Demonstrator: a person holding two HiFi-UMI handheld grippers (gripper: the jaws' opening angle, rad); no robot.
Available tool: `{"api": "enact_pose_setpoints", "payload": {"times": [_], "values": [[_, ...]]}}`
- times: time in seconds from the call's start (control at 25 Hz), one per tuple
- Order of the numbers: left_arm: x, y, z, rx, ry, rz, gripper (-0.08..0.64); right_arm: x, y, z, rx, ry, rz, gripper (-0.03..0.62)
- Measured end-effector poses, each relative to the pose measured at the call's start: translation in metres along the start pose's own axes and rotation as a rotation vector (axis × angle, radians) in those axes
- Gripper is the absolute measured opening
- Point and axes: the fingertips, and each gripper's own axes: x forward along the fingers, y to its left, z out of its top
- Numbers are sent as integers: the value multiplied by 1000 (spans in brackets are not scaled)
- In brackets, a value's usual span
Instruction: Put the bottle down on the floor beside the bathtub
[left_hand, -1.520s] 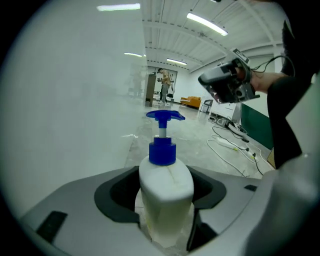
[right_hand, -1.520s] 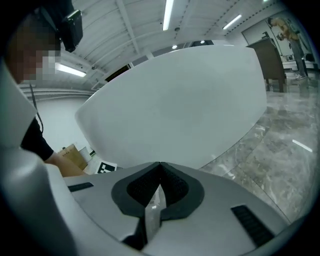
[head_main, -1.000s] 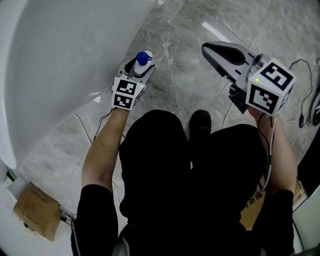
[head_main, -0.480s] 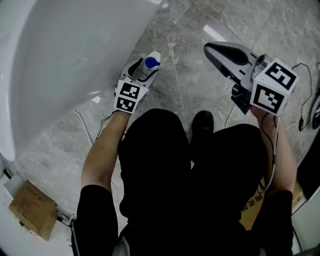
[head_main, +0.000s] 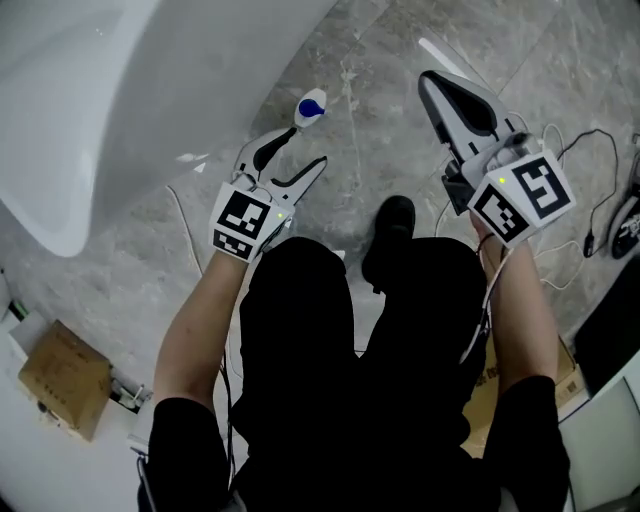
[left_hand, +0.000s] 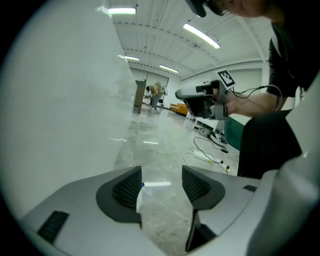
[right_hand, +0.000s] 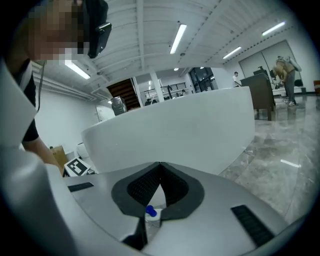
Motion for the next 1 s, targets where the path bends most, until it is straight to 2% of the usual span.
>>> {"api": "enact_pose_setpoints", "payload": {"times": [0.08, 0.28, 0.32, 0.48, 0.6, 0.8, 1.0], "values": [[-35, -9, 41, 5, -33, 61, 216, -19, 22, 22, 14, -12, 27, 28], [-118, -31, 125, -99, -69, 126, 40, -65, 96, 68, 65, 85, 79, 28], [-136, -34, 142, -117, -69, 137, 23, -74, 110, 80, 77, 100, 84, 28], [-218, -40, 222, -187, -129, 226, 17, -114, 175, 142, 88, 128, 177, 28], [-278, -54, 284, -191, -187, 280, 17, -141, 216, 183, 71, 167, 233, 28], [-336, -92, 343, -224, -212, 277, 17, -177, 254, 232, 74, 225, 206, 28], [-381, -127, 376, -235, -216, 239, 17, -200, 285, 279, 141, 182, 173, 28]]}}
